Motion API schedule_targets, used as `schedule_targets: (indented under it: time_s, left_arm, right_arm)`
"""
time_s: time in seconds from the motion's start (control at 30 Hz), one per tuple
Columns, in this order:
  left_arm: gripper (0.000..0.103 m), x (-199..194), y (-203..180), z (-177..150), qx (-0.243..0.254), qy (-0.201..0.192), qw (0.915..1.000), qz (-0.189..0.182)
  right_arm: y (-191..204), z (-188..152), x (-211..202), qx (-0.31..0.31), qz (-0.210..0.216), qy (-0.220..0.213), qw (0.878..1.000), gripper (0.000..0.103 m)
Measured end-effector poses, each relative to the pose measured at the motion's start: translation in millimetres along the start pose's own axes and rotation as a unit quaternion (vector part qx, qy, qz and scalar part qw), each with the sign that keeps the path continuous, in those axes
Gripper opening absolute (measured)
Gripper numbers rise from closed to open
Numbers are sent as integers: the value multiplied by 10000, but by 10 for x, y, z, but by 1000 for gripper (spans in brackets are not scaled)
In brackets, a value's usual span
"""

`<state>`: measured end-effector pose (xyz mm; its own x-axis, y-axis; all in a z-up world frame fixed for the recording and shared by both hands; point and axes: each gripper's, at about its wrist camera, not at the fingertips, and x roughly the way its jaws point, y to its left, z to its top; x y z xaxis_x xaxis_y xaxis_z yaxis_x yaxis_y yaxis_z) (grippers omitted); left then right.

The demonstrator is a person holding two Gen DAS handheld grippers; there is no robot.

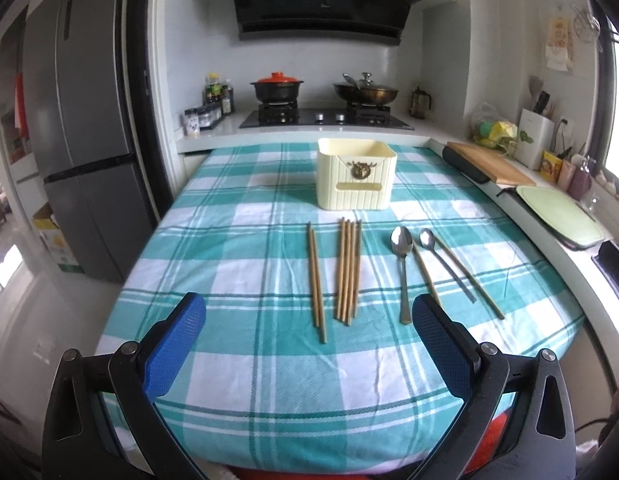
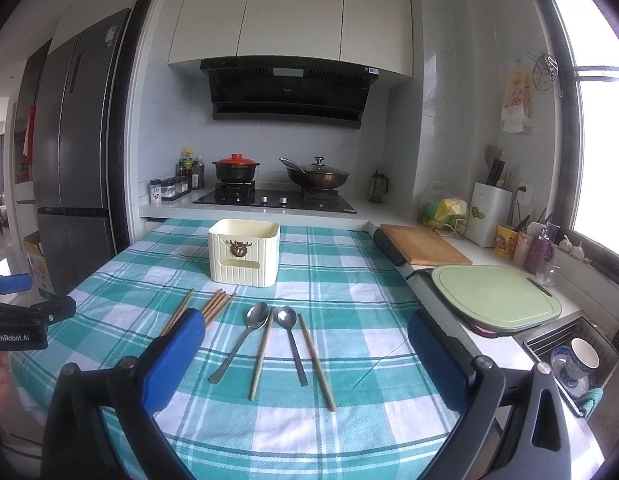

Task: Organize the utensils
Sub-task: 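Move both tools toward the wooden chopsticks lying on the tablecloth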

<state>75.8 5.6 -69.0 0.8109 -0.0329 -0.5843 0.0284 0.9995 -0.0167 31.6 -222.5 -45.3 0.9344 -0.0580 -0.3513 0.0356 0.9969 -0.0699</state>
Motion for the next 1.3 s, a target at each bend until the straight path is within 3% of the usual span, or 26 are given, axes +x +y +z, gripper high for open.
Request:
schedule_targets:
  time_s: [0.9,1.13,1.3]
  left_arm:
    - [103,187,-61,54,255,120,9994,200]
    - [103,196,-16,56,53,108,9999,77]
    - [102,164,116,107,-319,-130,9994,18]
  right_arm:
    - [42,-37,247,-11,53,230,9997,103]
    - [41,-31,255,-40,20,175,9998,103]
    - [-14,-16,280,-83,28,30,10000,103]
